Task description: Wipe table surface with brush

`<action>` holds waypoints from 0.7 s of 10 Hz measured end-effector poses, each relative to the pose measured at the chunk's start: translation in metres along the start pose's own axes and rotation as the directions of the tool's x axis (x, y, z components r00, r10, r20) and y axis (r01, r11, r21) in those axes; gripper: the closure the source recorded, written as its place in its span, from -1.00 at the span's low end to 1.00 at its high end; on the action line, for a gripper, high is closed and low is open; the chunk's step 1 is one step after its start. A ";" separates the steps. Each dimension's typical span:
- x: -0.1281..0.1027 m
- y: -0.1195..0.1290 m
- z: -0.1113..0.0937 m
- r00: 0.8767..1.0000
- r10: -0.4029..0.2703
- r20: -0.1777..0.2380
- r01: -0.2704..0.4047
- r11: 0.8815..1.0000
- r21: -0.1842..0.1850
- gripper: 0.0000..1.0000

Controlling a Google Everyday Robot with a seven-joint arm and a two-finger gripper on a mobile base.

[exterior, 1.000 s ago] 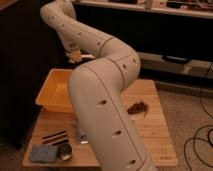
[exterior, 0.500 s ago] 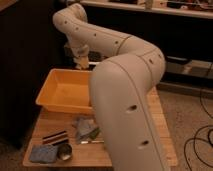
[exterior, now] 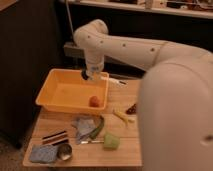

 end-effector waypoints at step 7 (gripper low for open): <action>0.091 0.156 0.056 0.931 0.347 0.114 -0.341 0.938 -0.067 1.00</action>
